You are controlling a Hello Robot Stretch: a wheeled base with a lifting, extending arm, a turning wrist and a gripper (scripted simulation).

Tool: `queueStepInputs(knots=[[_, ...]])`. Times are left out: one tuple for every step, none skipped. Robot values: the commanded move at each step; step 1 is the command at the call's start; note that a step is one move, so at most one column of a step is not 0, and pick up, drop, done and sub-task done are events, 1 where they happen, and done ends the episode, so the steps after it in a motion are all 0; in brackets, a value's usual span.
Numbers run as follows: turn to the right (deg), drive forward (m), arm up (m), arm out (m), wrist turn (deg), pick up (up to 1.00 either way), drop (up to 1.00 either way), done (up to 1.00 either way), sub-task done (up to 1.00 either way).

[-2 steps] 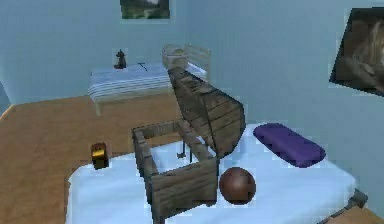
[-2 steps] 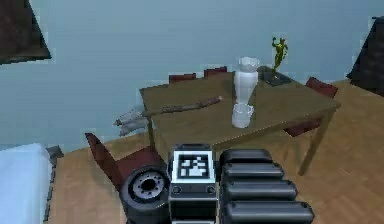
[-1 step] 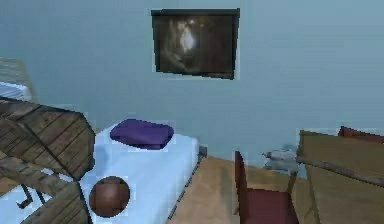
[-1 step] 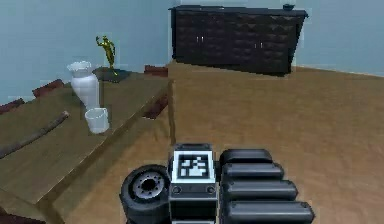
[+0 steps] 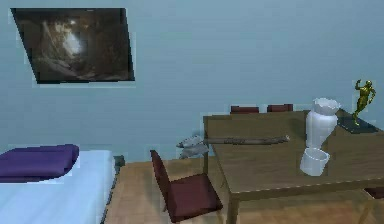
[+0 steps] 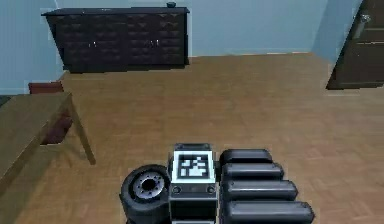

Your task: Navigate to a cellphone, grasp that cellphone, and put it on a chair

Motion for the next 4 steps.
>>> queueStepInputs(knots=[[0.0, 0.1, 0.0, 0.0, 0.0, 0.0, 0.0, 0.0, 0.0], [-45.0, 0.0, 0.0, 0.0, 0.0, 0.0, 0.0, 0.0, 0.0], [-45.0, 0.0, 0.0, 0.0, 0.0, 0.0, 0.0, 0.0, 0.0], [-45.0, 0.0, 0.0, 0.0, 0.0, 0.0, 0.0, 0.0, 0.0]])
